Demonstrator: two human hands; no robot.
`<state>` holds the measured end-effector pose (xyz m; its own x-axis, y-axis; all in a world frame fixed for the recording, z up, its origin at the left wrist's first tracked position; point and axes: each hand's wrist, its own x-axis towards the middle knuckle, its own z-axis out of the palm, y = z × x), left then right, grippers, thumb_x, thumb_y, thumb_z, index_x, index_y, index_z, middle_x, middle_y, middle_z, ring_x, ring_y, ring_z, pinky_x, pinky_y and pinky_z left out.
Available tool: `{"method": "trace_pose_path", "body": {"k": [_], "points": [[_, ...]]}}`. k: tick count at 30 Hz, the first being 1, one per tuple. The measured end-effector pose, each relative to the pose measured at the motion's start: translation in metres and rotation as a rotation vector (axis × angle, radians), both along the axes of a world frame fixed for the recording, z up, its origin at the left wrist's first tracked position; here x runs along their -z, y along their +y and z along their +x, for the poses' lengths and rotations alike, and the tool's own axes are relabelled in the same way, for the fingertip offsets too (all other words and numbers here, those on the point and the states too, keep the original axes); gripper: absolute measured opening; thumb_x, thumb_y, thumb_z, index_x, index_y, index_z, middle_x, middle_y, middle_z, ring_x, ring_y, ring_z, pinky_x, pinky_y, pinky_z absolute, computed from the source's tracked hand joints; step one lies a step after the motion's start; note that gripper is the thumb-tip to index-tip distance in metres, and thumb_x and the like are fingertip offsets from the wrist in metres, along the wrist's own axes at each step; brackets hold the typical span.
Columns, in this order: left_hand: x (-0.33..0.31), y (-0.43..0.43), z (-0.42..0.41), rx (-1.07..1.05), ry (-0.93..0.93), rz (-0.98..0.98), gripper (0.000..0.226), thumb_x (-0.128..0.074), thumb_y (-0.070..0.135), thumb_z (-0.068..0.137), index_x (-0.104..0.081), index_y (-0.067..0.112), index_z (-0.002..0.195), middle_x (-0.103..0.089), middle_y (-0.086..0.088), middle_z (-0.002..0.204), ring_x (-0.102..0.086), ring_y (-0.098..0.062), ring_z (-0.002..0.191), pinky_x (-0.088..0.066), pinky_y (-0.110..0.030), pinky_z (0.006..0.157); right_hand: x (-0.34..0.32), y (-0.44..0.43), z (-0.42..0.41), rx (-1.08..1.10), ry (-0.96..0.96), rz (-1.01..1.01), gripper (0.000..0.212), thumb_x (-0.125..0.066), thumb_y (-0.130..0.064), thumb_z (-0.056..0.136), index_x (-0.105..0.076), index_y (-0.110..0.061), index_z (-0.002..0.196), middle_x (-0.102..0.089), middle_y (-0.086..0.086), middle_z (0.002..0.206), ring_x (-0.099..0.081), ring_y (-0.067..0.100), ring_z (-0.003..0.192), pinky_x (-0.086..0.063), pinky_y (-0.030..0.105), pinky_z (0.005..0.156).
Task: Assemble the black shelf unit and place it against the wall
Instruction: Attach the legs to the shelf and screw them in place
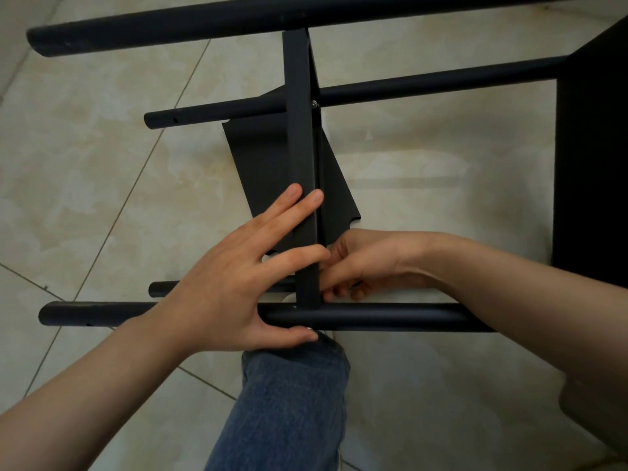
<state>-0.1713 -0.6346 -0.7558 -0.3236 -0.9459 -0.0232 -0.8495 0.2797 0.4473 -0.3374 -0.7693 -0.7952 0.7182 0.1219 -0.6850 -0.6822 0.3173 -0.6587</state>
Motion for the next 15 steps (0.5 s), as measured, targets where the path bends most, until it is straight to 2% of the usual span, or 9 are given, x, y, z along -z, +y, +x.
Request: {"method": "trace_pose_path", "body": {"k": [4,9,15], "points": [[0.0,-0.0004,0.0005,0.001,0.004,0.005,0.074,-0.071,0.065,0.08,-0.049,0.025,0.138,-0.012,-0.009,0.169,-0.009,-0.03,0.156,-0.029,-0.04,0.12,-0.0018,-0.0034,-0.0029,0.013,0.019,0.012,0.027,-0.069,-0.02,0.088,-0.074,-0.022,0.062,-0.066,-0.003,0.067,-0.048,0.005,0.056,-0.037,0.018,0.056],[0.0002,-0.0003,0.0009,0.002,0.0,0.005,0.074,-0.071,0.065,0.08,-0.05,0.025,0.139,-0.012,-0.009,0.169,-0.009,-0.029,0.156,-0.026,-0.036,0.122,-0.0033,-0.0027,-0.0031,0.03,-0.026,0.086,0.016,-0.066,-0.006,0.091,-0.071,-0.013,0.077,-0.067,-0.001,0.072,-0.05,0.007,0.06,-0.037,0.021,0.061],[-0.0003,0.0,0.0002,0.0,-0.001,0.0,0.073,-0.07,0.065,0.08,-0.048,0.026,0.139,-0.012,-0.009,0.169,-0.009,-0.029,0.156,-0.028,-0.037,0.121,-0.0016,-0.0019,-0.0008,-0.002,0.001,0.017,0.034,-0.066,-0.016,0.092,-0.073,-0.023,0.059,-0.066,-0.003,0.068,-0.051,0.006,0.058,-0.039,0.021,0.062]]}}
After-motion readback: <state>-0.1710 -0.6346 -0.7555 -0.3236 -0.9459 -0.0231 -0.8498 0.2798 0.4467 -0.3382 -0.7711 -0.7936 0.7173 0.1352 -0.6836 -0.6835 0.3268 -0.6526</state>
